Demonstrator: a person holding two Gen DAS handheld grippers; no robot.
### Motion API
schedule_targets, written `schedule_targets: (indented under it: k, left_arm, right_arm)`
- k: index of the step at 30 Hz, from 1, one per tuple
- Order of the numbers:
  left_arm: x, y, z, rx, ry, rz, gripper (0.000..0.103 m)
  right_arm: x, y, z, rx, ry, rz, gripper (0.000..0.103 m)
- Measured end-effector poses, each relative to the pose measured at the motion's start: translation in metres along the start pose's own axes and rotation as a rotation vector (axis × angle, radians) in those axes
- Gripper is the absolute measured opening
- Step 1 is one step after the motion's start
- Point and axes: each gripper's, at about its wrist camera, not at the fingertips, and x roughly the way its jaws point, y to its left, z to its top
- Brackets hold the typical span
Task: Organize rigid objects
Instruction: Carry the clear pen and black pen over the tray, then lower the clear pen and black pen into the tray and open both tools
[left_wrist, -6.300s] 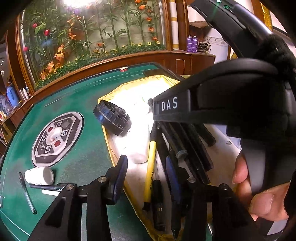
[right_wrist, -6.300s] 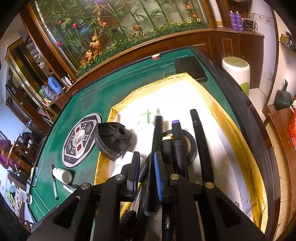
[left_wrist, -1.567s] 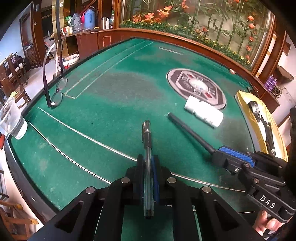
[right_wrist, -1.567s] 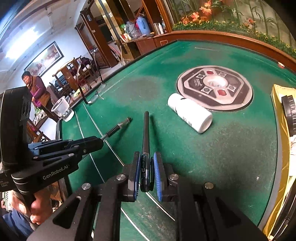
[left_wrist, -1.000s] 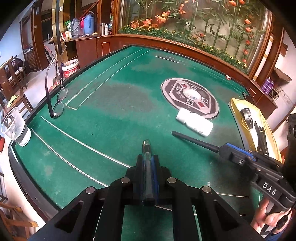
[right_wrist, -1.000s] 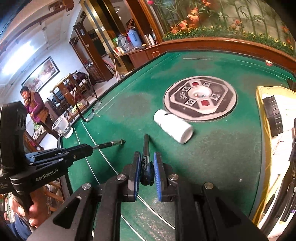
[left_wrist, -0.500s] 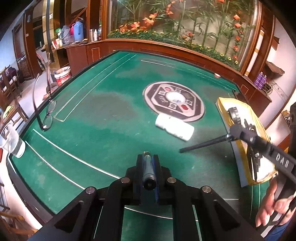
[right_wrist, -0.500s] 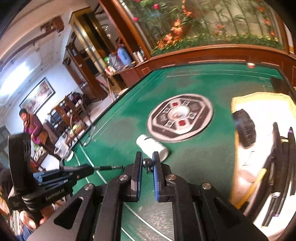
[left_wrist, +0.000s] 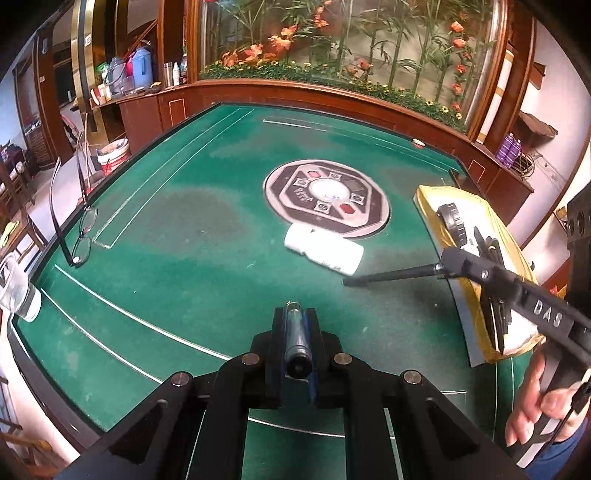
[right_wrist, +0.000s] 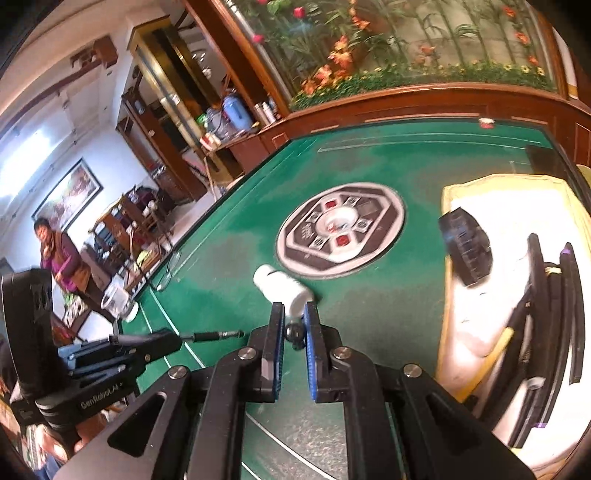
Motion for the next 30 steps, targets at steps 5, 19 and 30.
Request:
schedule_targets:
  k: [5, 19, 30]
  left_arm:
    - [0.007, 0.012, -0.002, -0.023, 0.019, 0.004, 0.009]
    - [-0.009, -0.067, 0.03, 0.125, -0.014, -0.075, 0.009]
    - [0.01, -0.208, 0.069, 0.269, -0.063, -0.259, 0.008]
  right_arm:
    - [0.005, 0.005, -0.007, -0.012, 0.02, 0.002, 0.01]
    - [-0.07, -0.048, 0.013, 0.124, -0.179, -0.005, 0.01]
    - [-0.127, -0.114, 0.015, 0.229, -0.417, -0.377, 0.01]
